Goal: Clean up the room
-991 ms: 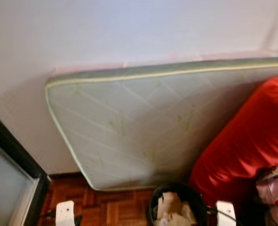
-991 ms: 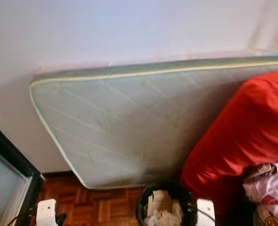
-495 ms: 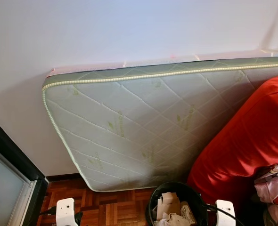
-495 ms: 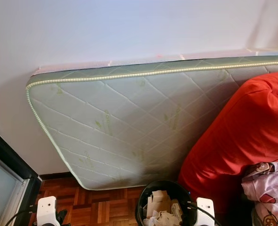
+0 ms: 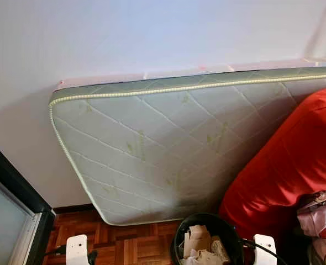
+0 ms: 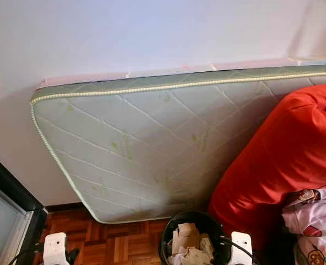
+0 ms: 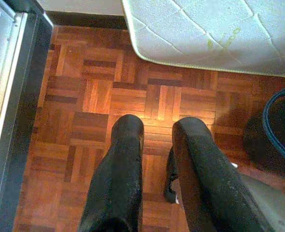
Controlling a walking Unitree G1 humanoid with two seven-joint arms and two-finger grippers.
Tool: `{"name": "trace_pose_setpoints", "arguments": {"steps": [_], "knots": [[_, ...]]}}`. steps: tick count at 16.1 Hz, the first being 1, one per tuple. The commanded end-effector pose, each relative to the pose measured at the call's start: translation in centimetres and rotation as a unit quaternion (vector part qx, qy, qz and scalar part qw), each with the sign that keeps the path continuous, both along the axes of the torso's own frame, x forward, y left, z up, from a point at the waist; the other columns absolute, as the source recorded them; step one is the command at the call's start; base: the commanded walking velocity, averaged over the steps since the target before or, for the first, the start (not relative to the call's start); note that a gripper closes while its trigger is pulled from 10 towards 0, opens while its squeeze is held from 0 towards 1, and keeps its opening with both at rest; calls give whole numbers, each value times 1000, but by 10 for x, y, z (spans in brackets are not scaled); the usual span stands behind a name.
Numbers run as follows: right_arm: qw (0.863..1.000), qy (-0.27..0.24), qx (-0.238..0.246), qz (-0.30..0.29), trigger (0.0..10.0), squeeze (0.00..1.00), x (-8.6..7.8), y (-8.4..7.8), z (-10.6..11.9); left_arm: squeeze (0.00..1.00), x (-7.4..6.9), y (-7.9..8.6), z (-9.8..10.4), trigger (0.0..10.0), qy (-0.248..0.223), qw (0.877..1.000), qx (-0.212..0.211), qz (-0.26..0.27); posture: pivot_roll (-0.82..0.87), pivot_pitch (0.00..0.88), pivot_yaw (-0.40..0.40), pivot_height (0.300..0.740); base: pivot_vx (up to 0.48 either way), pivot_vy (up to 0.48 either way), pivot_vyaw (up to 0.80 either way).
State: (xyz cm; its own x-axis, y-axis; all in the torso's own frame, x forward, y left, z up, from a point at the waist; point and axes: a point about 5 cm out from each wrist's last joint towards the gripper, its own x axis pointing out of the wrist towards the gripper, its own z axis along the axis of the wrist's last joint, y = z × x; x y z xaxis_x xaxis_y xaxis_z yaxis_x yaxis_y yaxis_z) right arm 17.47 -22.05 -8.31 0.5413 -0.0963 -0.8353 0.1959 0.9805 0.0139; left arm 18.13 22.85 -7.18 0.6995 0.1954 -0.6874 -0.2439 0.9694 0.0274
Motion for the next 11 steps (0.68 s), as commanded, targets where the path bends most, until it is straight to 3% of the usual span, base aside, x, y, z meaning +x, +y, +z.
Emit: {"name": "trace_pose_setpoints", "arguments": {"steps": [1,8,11], "knots": [[1000,-8,0,-7,10000,0,2,0,1,0,-9,0,-5,10000,22,1000,-7,2,114,0,25,740,0,0,0],[1000,-21,6,-17,10000,0,1,1,1,0,-24,-4,-14,10000,58,998,-15,-12,94,0,31,740,0,0,0],[999,-27,0,-22,10000,0,1,-5,2,0,-26,-18,-18,10000,80,994,-3,-75,103,0,6,740,0,0,0]]}}
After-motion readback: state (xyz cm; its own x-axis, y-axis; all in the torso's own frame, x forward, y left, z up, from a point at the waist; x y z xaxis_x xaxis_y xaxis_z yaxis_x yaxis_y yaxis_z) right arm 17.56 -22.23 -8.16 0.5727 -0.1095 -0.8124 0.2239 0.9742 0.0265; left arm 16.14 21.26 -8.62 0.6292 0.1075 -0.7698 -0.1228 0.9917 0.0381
